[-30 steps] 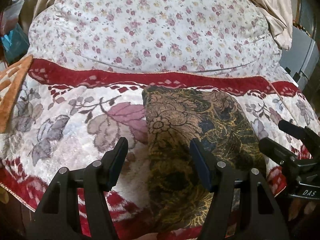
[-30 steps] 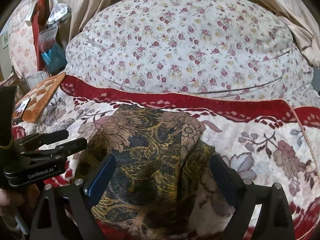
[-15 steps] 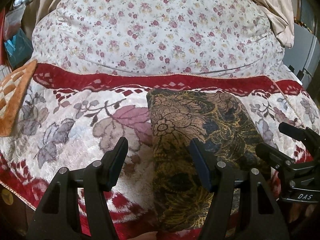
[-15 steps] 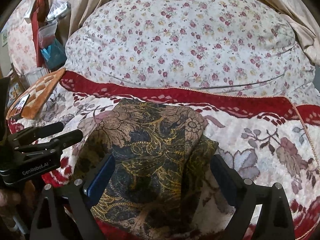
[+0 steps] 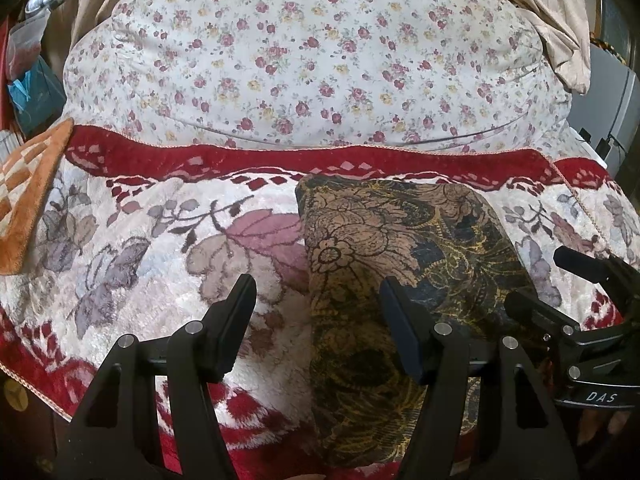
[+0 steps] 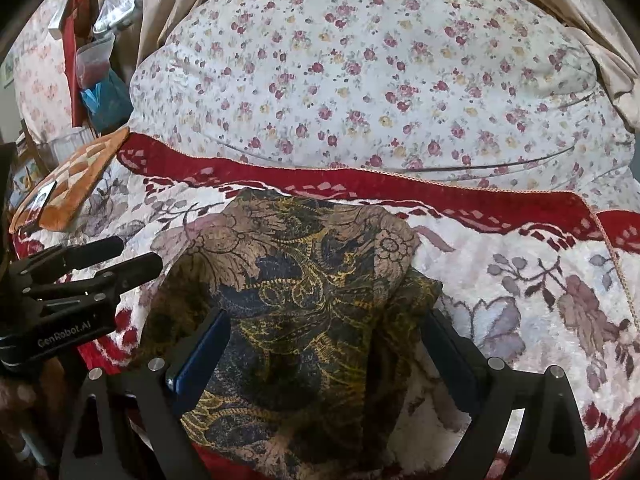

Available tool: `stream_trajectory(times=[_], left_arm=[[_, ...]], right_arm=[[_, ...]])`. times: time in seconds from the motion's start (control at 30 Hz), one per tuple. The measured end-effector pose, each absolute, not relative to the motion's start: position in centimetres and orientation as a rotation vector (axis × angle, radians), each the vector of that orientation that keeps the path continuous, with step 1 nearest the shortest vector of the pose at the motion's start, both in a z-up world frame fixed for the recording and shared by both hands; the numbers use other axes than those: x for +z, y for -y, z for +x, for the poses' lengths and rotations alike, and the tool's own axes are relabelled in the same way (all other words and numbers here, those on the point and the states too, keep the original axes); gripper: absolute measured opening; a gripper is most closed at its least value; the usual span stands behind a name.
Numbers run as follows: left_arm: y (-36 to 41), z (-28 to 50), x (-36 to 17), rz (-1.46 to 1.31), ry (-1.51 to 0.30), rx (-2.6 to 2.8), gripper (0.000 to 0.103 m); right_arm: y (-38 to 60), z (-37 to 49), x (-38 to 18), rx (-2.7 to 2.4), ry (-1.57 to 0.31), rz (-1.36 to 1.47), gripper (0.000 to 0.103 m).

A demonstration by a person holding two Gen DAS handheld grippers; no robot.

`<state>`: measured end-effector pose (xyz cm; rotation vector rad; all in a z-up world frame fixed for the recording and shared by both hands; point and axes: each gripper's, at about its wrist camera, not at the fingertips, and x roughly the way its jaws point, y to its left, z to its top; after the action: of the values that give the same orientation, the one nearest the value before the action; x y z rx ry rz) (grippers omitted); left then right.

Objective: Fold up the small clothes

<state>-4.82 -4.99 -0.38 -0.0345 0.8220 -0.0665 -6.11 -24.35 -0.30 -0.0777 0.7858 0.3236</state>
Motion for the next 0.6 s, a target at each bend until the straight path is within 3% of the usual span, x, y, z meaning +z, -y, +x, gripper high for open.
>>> stream_trajectory(times=[0.6], left_arm=[[4.86,-4.25,-1.07,-0.03,-0.84,-0.053,0.064]], right_arm=[[24.15,-5.55,-0.93,0.331,-0.805,-0.064,0.095]])
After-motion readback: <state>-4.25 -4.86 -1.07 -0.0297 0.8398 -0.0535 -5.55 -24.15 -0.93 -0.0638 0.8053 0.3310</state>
